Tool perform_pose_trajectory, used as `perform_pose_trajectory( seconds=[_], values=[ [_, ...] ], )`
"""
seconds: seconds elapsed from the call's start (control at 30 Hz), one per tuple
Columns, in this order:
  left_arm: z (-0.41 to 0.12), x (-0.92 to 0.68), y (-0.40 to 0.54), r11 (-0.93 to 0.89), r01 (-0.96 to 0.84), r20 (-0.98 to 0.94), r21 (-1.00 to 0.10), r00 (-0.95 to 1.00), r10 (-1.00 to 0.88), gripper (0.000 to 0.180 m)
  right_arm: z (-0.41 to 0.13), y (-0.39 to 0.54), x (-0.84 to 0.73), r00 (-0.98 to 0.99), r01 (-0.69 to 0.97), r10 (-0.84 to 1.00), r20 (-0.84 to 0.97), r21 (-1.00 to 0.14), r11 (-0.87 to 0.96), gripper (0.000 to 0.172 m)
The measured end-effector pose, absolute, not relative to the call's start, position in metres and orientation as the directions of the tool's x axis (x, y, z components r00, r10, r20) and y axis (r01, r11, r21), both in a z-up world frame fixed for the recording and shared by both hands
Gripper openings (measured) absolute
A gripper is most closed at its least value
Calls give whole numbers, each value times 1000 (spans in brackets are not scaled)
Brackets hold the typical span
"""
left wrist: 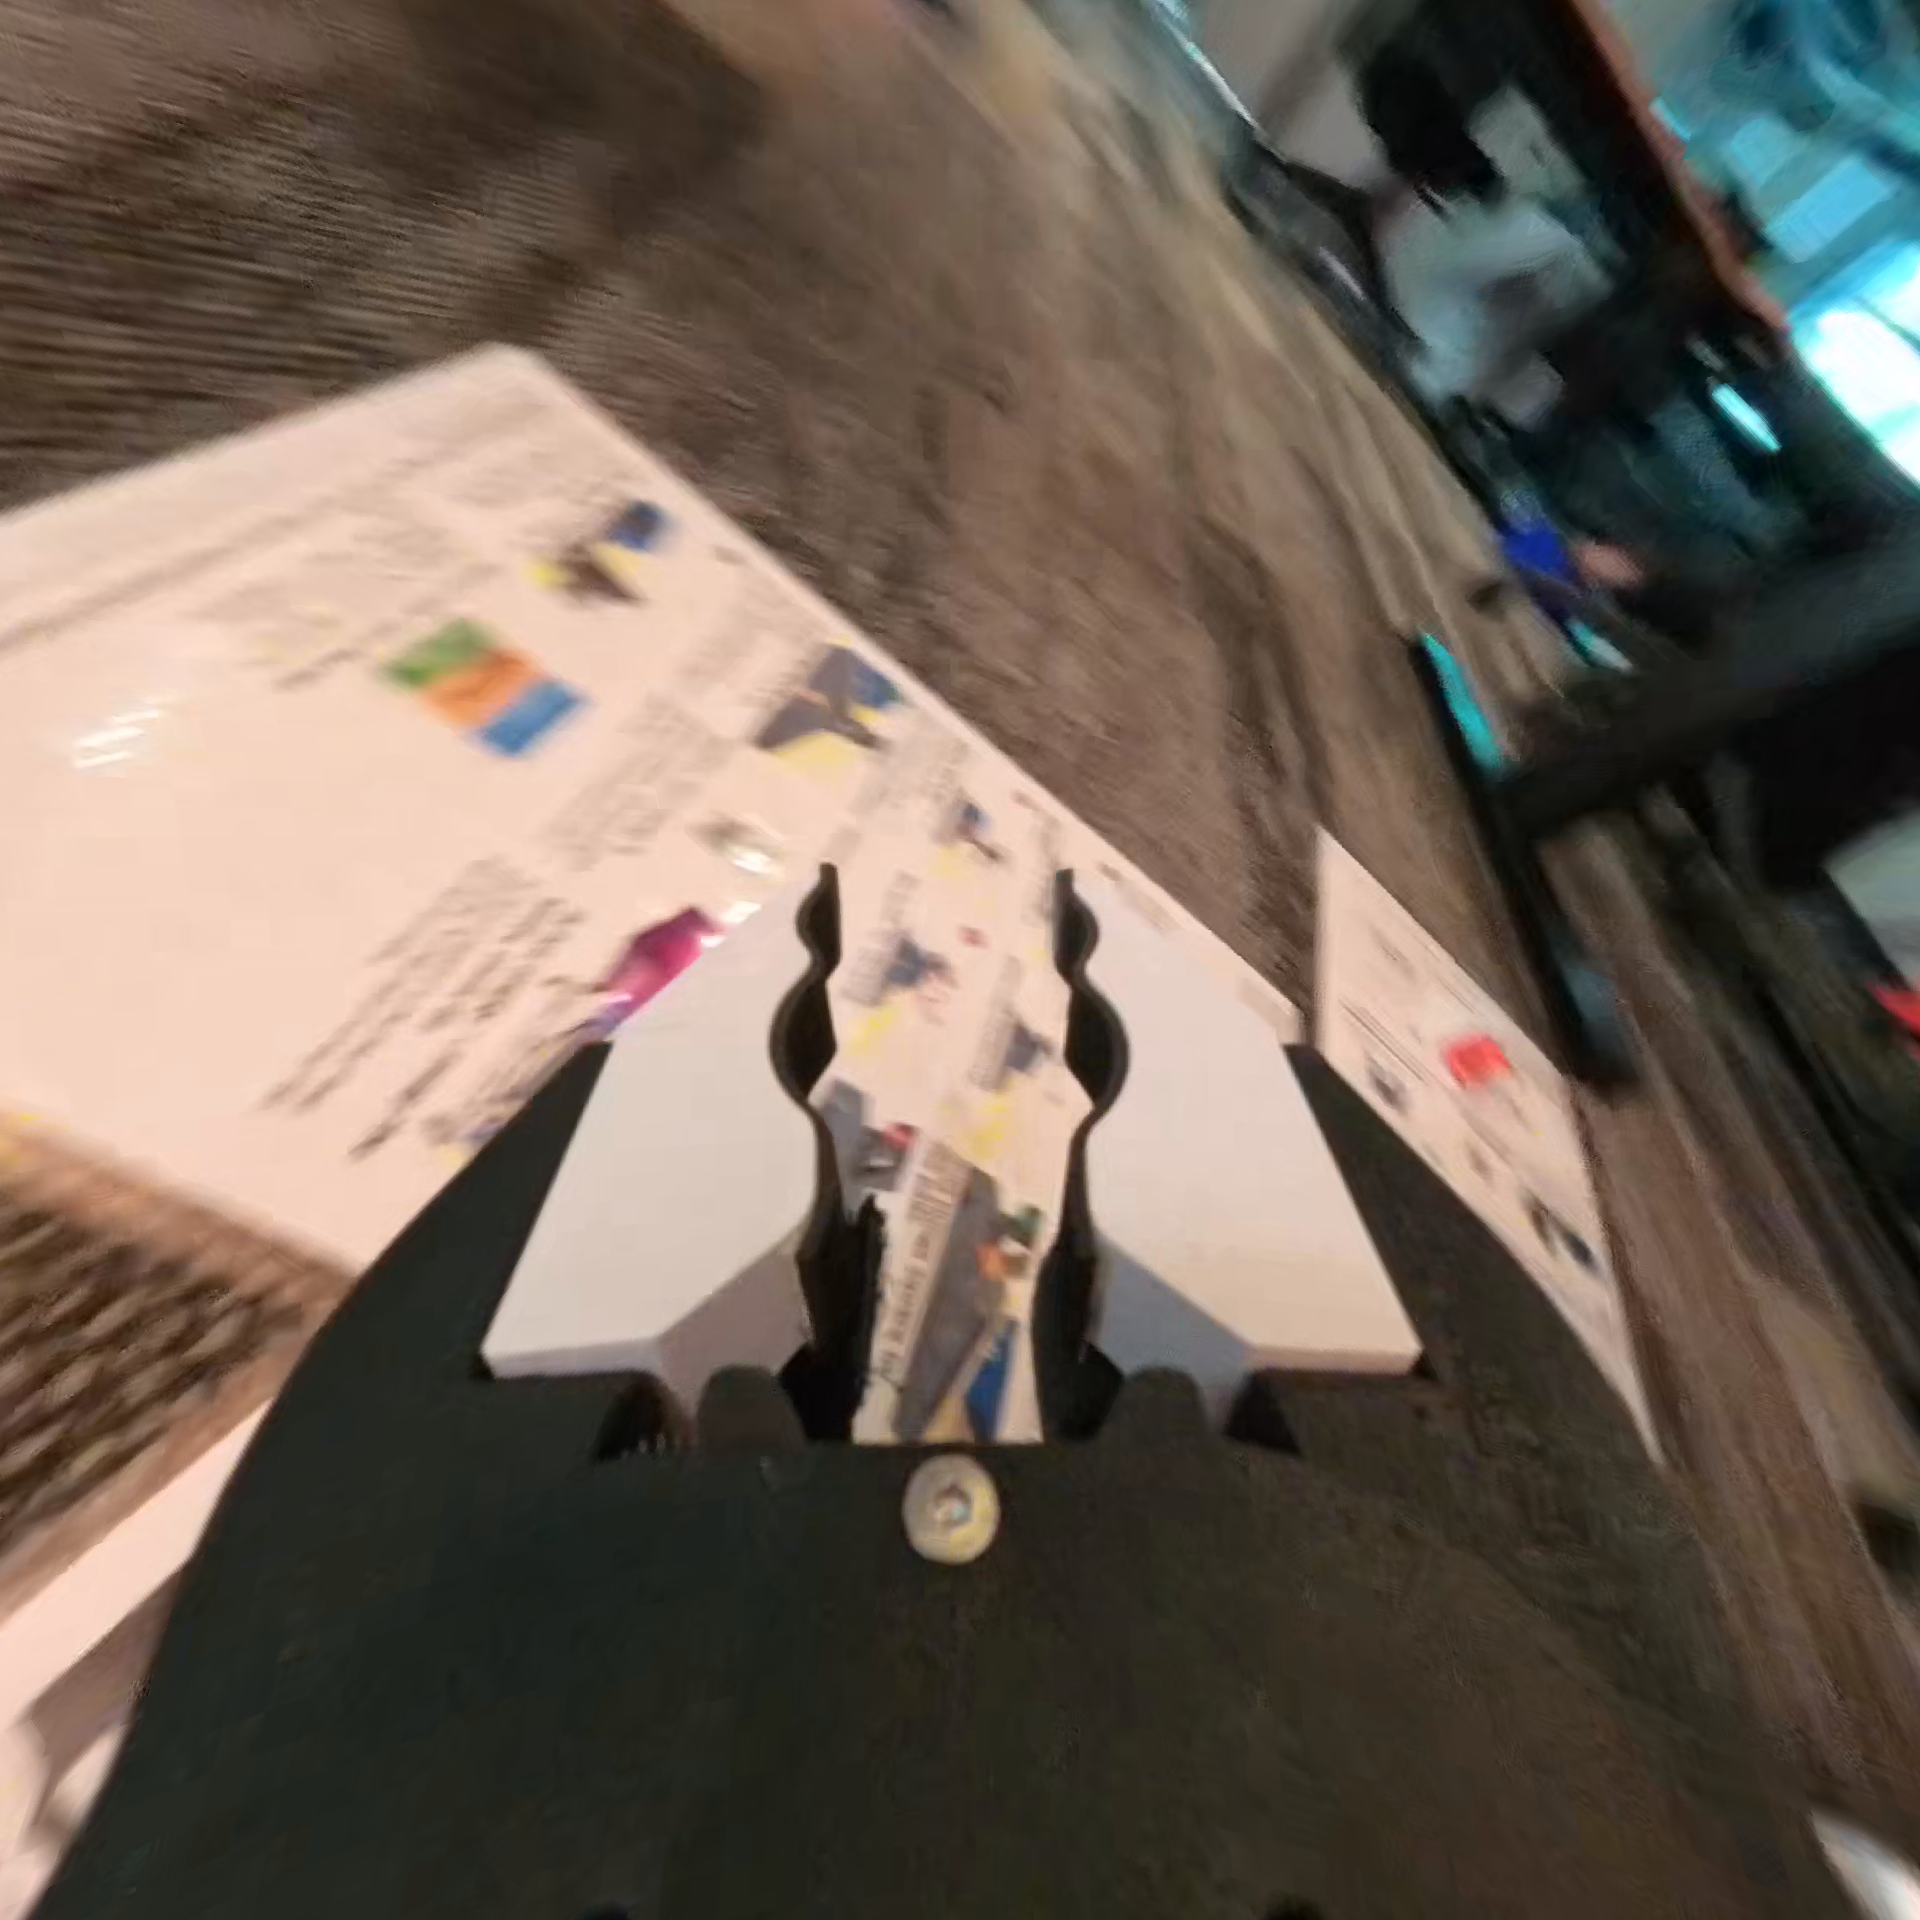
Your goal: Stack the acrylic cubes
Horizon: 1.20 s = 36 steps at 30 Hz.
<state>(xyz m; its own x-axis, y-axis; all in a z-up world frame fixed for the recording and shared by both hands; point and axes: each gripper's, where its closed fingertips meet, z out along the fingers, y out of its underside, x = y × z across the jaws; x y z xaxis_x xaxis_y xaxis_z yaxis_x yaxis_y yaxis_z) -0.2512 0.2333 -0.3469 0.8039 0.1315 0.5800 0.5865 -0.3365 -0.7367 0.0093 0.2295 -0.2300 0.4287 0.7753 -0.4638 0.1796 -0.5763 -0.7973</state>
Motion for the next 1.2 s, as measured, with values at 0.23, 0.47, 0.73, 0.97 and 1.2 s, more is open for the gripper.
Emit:
perform_pose_trajectory(
  seconds=[0.23, 0.47, 0.73, 0.97, 1.2],
  values=[
    [-420, -278, 236, -589, 461, 247, -664, 878, 409, 72, -229, 229, 8, 411, 163, 764, -497, -785, -598, 4],
    [-446, -274, 234, -744, 367, 95, -558, 919, 383, 0, -231, 231, 9, 413, 152, 754, -512, -777, -611, 4],
    [-344, -236, 232, -529, 223, 54, -819, 948, 315, 0, -228, 228, 6, 404, 145, 751, -522, -774, -616, 4],
    [-405, -280, 266, -730, 176, -70, -661, 954, 292, 83, -229, 225, 5, 403, 153, 755, -517, -775, -613, 4],
    [-450, -298, 278, -806, 201, -62, -557, 958, 282, 27, -231, 226, 2, 383, 148, 742, -550, -756, -637, 4]
  ],
)
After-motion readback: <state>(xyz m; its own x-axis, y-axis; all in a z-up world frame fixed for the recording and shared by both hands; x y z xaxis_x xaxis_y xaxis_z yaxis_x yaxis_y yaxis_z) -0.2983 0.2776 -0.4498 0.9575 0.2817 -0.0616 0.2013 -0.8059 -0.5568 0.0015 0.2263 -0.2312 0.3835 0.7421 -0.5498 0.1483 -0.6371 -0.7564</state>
